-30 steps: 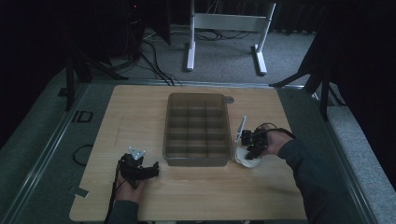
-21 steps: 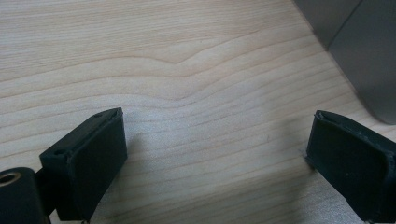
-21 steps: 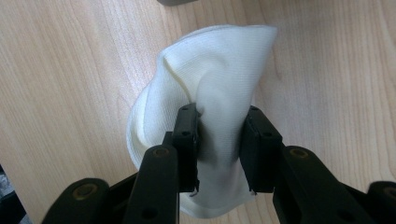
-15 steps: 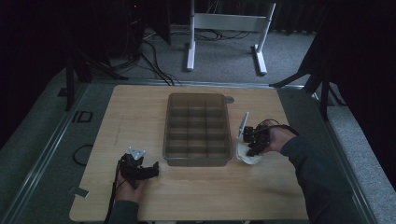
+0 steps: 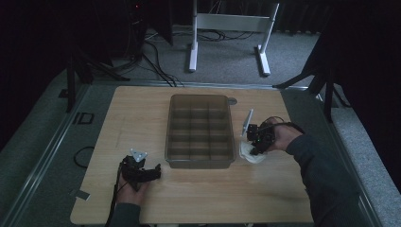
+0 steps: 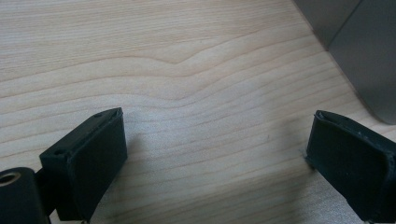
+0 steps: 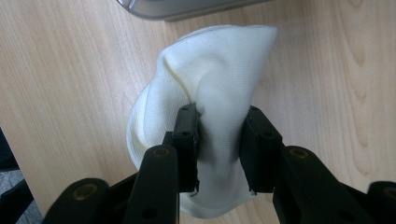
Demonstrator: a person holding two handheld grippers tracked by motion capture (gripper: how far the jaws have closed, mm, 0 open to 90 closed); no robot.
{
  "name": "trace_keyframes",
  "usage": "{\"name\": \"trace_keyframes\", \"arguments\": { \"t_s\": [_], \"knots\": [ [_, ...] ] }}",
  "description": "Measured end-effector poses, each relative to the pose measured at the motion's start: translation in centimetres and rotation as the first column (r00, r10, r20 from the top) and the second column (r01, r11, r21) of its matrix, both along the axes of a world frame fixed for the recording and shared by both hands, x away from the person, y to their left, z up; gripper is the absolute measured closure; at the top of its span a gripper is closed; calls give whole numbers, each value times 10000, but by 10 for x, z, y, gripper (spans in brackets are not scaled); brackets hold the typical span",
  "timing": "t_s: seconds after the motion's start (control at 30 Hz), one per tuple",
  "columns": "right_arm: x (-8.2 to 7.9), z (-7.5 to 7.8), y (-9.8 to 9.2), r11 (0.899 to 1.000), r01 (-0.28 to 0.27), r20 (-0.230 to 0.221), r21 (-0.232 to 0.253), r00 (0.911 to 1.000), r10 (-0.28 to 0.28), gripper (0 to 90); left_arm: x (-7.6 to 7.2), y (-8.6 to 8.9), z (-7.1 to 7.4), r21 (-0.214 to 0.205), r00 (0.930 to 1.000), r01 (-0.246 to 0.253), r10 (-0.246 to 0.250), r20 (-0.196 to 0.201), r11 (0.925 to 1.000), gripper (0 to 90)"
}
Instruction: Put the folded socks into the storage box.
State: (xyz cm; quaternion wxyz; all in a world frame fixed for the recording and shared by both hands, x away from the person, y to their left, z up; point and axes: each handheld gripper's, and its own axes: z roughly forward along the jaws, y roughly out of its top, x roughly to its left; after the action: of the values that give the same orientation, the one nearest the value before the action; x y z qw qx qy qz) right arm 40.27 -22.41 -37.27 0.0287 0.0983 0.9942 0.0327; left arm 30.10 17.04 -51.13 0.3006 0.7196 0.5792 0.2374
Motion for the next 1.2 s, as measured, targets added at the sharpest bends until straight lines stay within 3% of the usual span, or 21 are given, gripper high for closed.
{"name": "trace_keyframes", "arguments": {
  "t_s": [0.43, 1.2],
  "knots": [
    [0, 19, 6, 9995, -152, 240, 284, 9996, 145, 697, 0, 0, 0, -4, 10000, 2, -2, 2, 10000, 53],
    [-2, 26, 31, 9962, -706, 315, 512, 9971, 690, 697, 0, 0, 0, -1, 10000, 8, -8, 0, 10000, 53]
  ]
}}
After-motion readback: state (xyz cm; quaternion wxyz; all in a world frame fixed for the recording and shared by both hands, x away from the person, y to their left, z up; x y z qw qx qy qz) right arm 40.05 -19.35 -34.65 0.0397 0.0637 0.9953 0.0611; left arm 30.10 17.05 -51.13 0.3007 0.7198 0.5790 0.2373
